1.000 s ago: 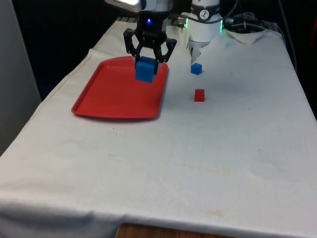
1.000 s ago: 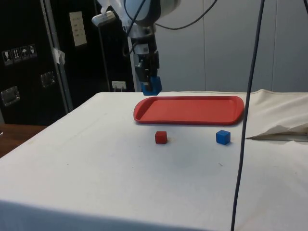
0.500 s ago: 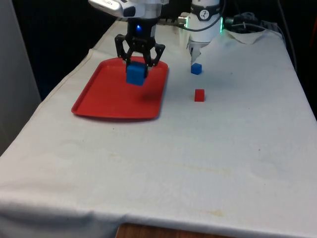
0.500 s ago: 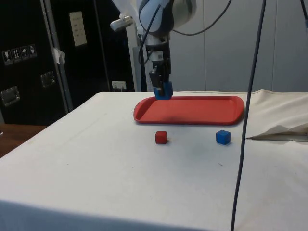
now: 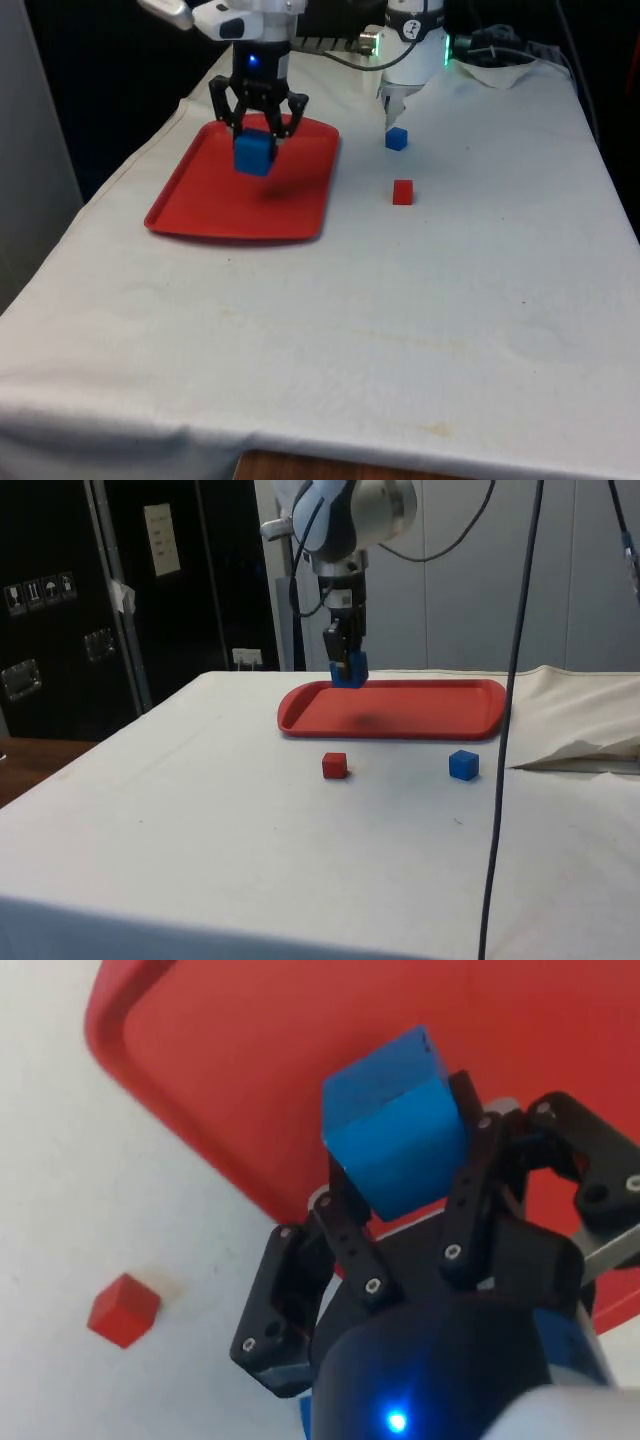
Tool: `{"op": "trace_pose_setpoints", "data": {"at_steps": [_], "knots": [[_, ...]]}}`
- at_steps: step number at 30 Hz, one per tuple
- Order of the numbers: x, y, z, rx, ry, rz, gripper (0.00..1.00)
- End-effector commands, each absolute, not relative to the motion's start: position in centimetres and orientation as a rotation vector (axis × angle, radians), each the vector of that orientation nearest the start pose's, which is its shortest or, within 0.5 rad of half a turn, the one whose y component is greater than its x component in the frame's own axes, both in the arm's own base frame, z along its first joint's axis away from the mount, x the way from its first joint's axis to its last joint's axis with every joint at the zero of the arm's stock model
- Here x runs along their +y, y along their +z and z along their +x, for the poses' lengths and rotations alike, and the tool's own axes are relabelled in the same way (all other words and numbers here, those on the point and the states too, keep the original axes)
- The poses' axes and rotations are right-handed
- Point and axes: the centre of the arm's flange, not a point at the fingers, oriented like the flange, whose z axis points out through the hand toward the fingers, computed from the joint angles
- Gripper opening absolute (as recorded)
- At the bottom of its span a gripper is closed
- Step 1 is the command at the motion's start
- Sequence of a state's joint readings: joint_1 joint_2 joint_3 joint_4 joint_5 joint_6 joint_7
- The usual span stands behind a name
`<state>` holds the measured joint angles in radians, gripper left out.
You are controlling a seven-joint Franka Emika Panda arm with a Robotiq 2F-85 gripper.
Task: Pick up the largest block and place it onto the tray.
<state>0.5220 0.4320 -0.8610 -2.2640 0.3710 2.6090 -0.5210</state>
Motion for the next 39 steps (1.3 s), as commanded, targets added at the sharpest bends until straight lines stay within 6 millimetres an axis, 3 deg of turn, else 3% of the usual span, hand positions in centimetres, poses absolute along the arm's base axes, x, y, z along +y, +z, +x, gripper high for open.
{"op": "trace_pose_setpoints", "data": {"at_steps": [1,11,29,39], "knots": [[-19.6,24.3,50.9,0.114,-0.09,-3.283,0.0],[-22.2,22.8,50.1,0.121,-0.069,-3.279,0.0],[-22.8,19.5,49.4,0.085,-0.046,-3.215,0.0],[-22.9,19.2,49.3,0.089,-0.044,-3.217,0.0]]}}
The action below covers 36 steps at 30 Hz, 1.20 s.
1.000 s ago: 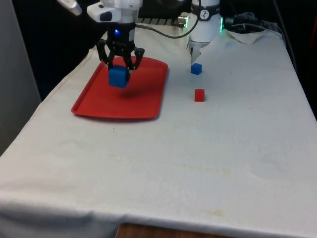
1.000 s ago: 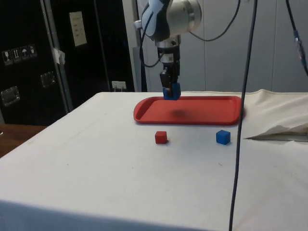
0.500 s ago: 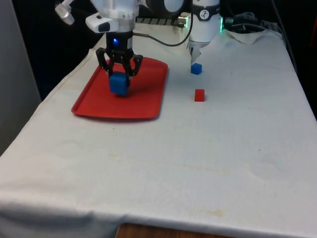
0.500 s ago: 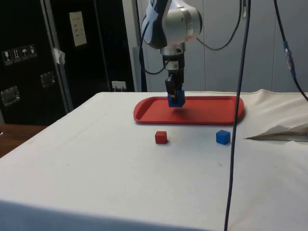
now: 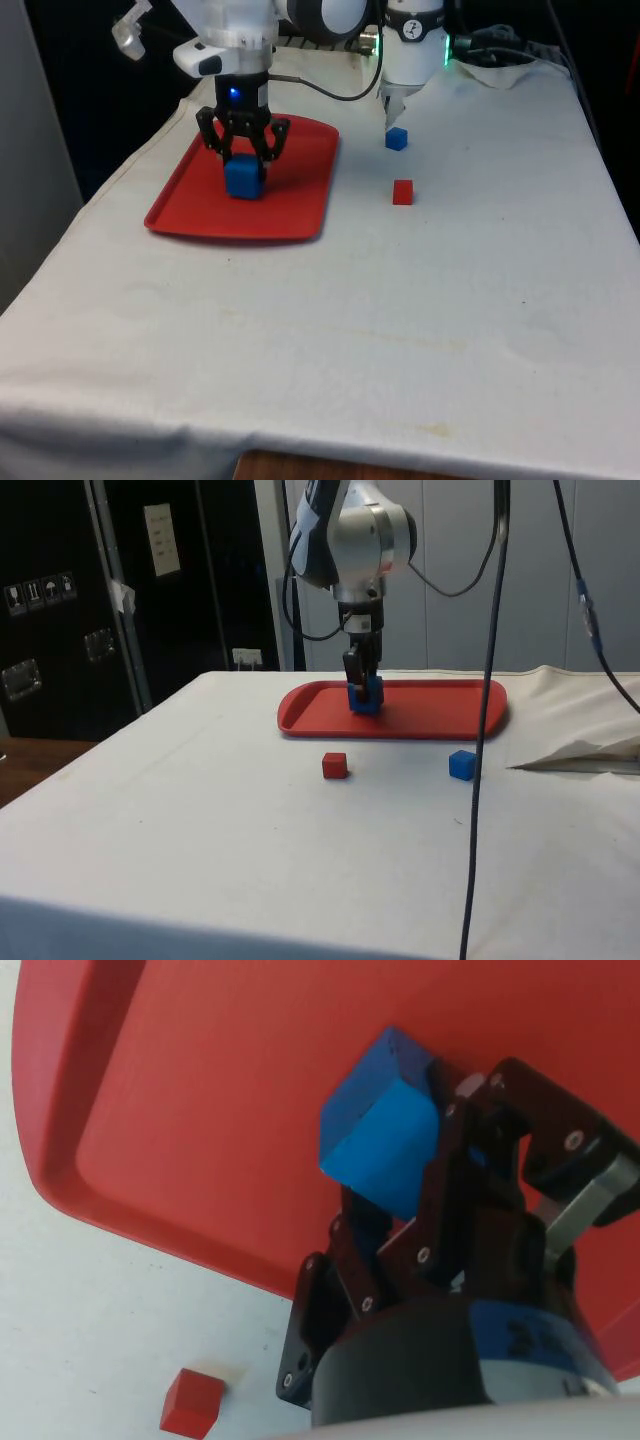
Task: Pick up the largest block and place it onto the tray.
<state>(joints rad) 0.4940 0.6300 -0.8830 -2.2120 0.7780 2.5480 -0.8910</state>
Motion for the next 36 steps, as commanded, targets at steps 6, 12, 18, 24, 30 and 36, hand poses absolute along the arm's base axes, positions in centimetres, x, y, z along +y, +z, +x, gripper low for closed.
{"op": "trace_pose_setpoints", "data": {"at_steps": [6,12,18,24,30,36], "knots": [[-22.9,19.2,49.2,0.091,-0.042,-3.217,0.0],[-22.9,19.2,49.2,0.091,-0.041,-3.218,0.49],[-22.9,19.2,49.2,0.091,-0.041,-3.218,1.0],[-22.9,19.2,49.2,0.091,-0.041,-3.218,1.0],[-23.0,19.9,49.5,0.092,-0.063,-3.22,1.0],[-23.2,22.4,49.6,0.083,-0.085,-3.214,1.0]]}}
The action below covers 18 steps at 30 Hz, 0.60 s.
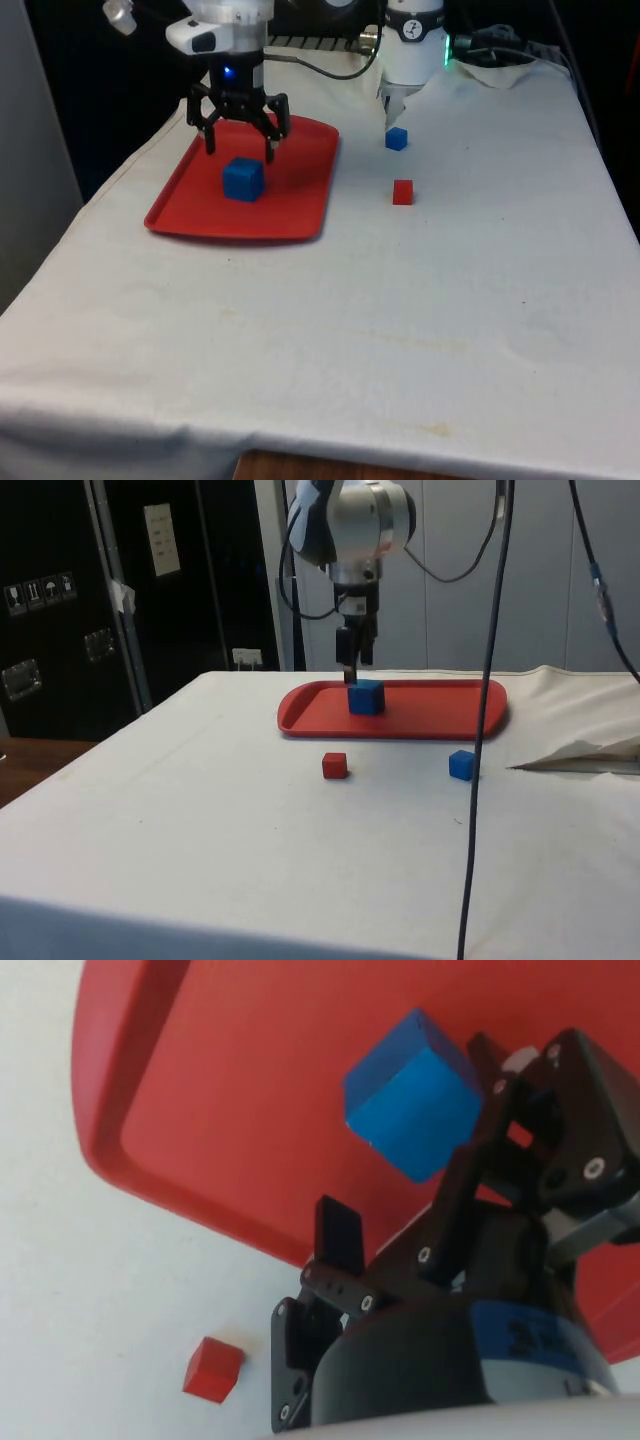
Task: Pick up the largest block and place it onto the tray.
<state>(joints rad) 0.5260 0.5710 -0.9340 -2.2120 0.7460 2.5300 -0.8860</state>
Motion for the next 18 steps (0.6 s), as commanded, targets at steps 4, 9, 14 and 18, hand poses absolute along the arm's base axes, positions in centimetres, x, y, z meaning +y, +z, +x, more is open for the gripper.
{"op": "trace_pose_setpoints", "data": {"at_steps": [4,9,14,18], "knots": [[-23.2,23.4,49.8,0.076,-0.104,-3.213,1.0],[-23.2,24.7,50.0,0.069,-0.123,-3.216,1.0],[-23.2,25.9,50.2,0.061,-0.145,-3.218,1.0],[-23.2,27.0,50.5,0.054,-0.167,-3.219,1.0]]}}
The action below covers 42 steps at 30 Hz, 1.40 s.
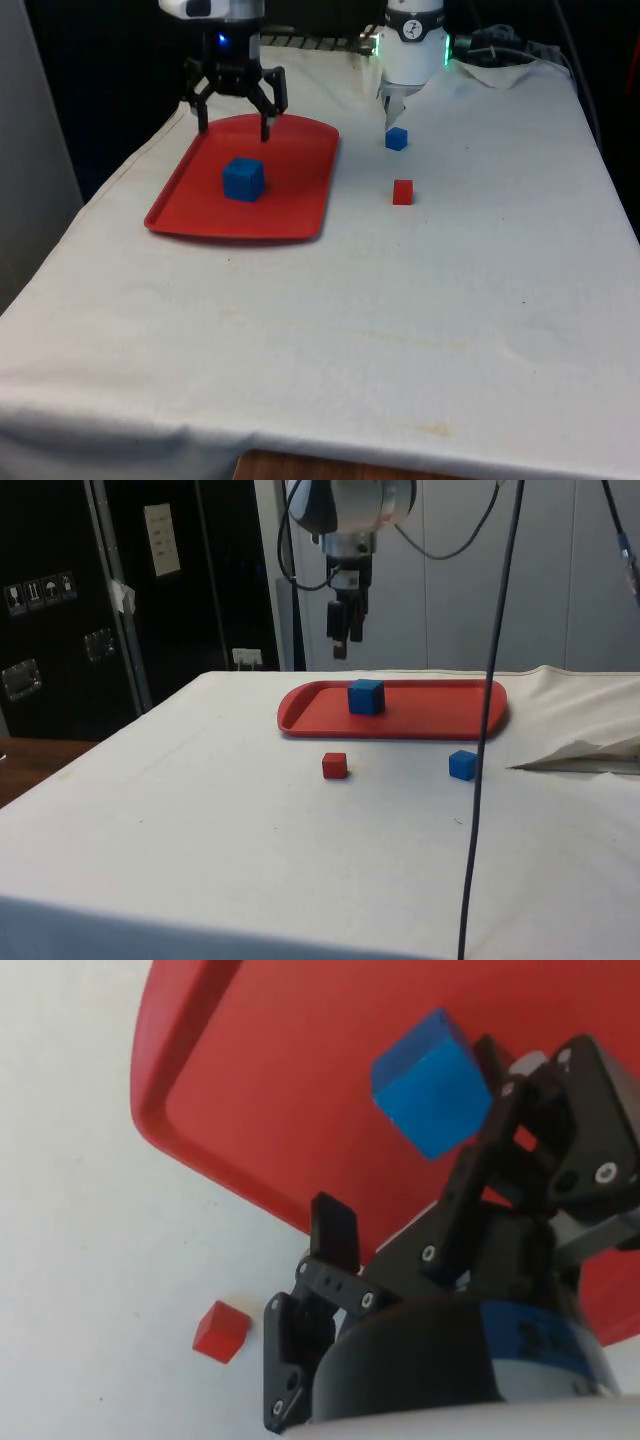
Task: Pick up the largest block and place it onto the tray.
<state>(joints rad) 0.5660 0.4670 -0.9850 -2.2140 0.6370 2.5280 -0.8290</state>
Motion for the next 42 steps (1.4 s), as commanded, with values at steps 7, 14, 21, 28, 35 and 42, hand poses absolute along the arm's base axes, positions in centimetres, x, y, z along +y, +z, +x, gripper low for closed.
{"op": "trace_pose_setpoints", "data": {"at_steps": [7,14,21,28,35,42], "knots": [[-23.2,28.3,50.8,0.043,-0.19,-3.221,1.0],[-23.0,29.8,51.2,0.025,-0.219,-3.225,1.0],[-22.7,30.8,51.6,0.007,-0.238,-3.228,1.0],[-21.3,31.6,52.3,-0.026,-0.246,-3.24,1.0],[-20.1,32.2,52.9,-0.052,-0.238,-3.259,1.0],[-18.9,32.7,53.8,-0.078,-0.233,-3.282,1.0]]}}
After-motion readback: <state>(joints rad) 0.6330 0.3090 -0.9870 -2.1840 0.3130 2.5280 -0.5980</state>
